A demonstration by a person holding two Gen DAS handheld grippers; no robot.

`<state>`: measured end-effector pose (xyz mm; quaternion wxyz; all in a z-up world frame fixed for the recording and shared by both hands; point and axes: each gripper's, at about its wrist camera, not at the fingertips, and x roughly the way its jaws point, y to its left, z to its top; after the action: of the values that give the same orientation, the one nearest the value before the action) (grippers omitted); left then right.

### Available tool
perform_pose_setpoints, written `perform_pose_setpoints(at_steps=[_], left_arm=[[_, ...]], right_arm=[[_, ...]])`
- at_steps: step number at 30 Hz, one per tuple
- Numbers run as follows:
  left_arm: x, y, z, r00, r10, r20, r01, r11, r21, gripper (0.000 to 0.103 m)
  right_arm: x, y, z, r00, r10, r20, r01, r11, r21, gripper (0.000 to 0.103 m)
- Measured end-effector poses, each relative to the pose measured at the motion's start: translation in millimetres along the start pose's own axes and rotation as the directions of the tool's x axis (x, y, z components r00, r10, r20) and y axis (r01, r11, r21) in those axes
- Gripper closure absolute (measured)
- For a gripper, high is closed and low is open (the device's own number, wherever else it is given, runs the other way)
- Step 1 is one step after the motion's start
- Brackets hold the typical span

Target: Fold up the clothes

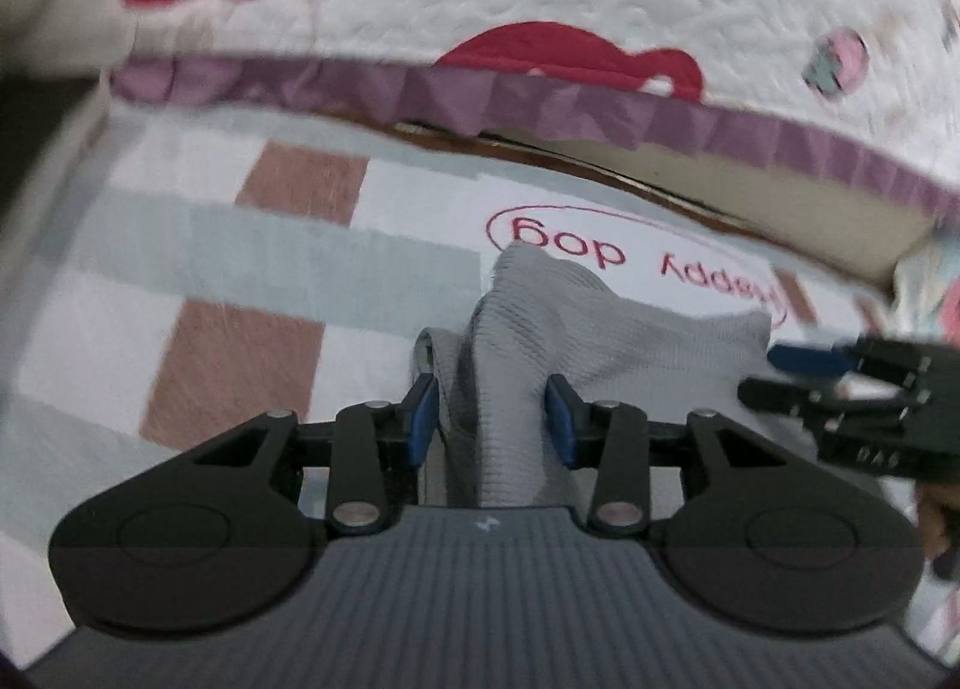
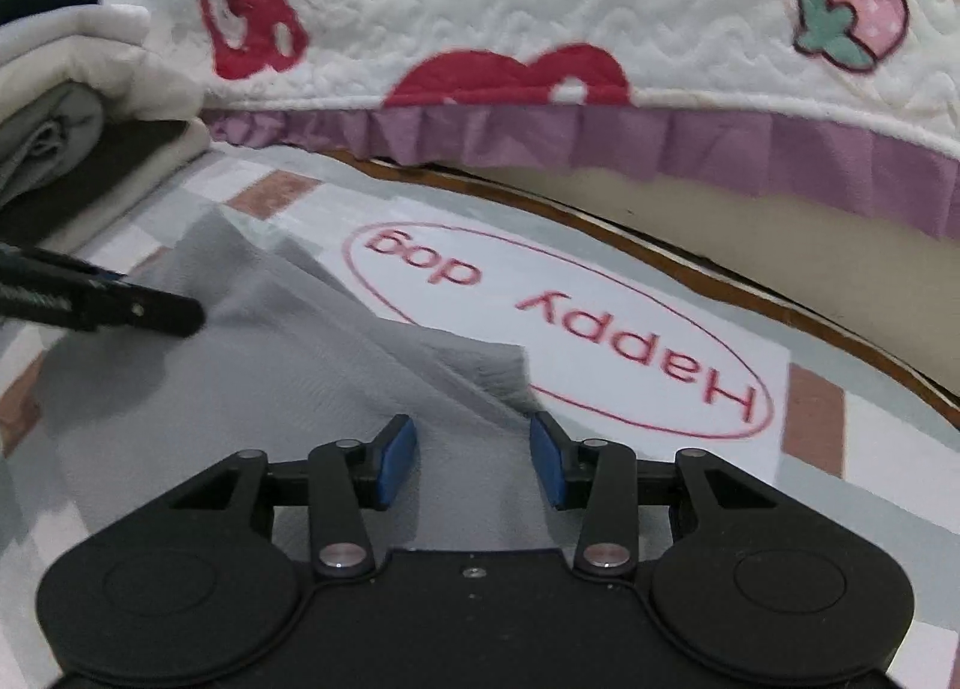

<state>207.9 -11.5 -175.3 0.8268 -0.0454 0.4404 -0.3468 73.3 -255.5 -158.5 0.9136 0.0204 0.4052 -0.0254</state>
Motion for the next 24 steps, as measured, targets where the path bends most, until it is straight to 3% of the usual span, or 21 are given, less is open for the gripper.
perform_pose_setpoints(at_steps=[2,6,9,13,15,17,20,22,24], left_arm=[[2,9,2,1.000,-0.028,-0.004,0.027,0.997,-0.070,0.060],[-8,18,5,0.997,-0.022,0.074,0.032,0.989,-0.145,0.062],[-23,31,11,0.989,0.098,0.109,-0.073,0.974,-0.213,0.065],[-41,34,4,0.984,0.176,-0.006,-0.174,0.966,-0.192,0.063],[-62,31,-12,0.992,0.123,-0.001,-0.119,0.960,-0.255,0.061],[-79,33,-25,0.998,0.055,0.017,-0.045,0.934,-0.355,0.057],[-96,33,-47,1.000,-0.011,0.025,0.021,0.891,-0.453,0.054],[-101,32,-60,0.999,-0.050,0.016,0.051,0.867,-0.495,0.046],[-96,34,-73,0.994,-0.108,-0.024,0.077,0.833,-0.548,0.045]], right_arm=[[3,-12,1,0.999,0.035,-0.014,-0.034,0.996,0.078,0.057],[6,-5,0,1.000,0.017,-0.016,-0.016,0.999,0.042,0.057],[7,-4,-1,1.000,0.008,-0.013,-0.008,0.999,0.032,0.057],[7,-8,0,1.000,0.021,-0.016,-0.020,0.999,0.049,0.057],[6,-7,1,1.000,0.017,-0.023,-0.016,0.998,0.056,0.056],[2,-5,4,1.000,0.001,-0.031,0.001,0.997,0.074,0.055],[-30,5,0,0.999,-0.007,0.044,0.000,0.989,0.150,0.053],[-57,24,-11,0.994,0.040,0.098,-0.052,0.991,0.120,0.049],[-73,44,-25,0.992,0.065,0.105,-0.067,0.998,0.020,0.046]])
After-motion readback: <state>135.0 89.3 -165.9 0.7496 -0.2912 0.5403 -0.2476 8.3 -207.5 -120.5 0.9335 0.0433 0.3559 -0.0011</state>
